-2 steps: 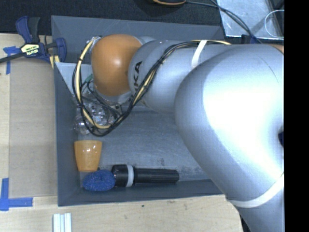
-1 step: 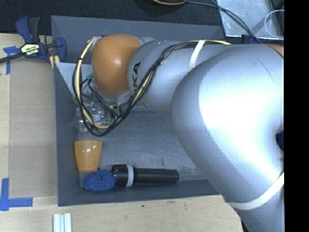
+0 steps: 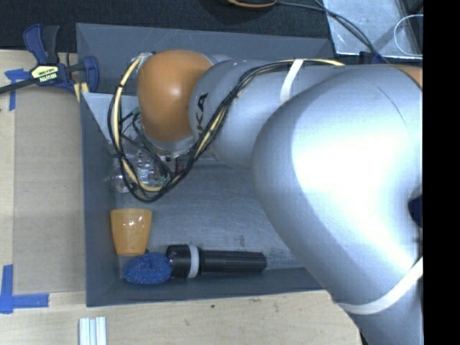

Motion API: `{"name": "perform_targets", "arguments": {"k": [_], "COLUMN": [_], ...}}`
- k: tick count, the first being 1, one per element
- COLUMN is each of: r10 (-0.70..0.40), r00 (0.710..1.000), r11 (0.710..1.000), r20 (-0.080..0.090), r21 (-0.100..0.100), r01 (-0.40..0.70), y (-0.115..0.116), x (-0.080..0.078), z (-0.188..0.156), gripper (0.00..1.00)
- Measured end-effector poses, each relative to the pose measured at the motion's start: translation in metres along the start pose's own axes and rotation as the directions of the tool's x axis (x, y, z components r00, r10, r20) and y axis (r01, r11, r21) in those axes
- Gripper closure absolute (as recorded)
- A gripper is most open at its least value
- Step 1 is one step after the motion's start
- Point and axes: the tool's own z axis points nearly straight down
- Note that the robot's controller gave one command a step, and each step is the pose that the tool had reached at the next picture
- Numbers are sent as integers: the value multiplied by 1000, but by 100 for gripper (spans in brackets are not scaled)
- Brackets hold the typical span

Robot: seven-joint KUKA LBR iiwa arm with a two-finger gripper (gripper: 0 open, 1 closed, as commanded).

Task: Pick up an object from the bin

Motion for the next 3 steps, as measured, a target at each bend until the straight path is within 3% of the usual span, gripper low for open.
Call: {"name": "perform_targets", "arguments": {"k": [1,3], "r10": [60,26], "r00": [998,1000], "r11": [998,1000], "r20": [3,0], "r21": [-8,-5], "r01": [-60,-26], "y": [3,3], "x": [1,2], "z": [-8,-22], "gripper": [100,100]}}
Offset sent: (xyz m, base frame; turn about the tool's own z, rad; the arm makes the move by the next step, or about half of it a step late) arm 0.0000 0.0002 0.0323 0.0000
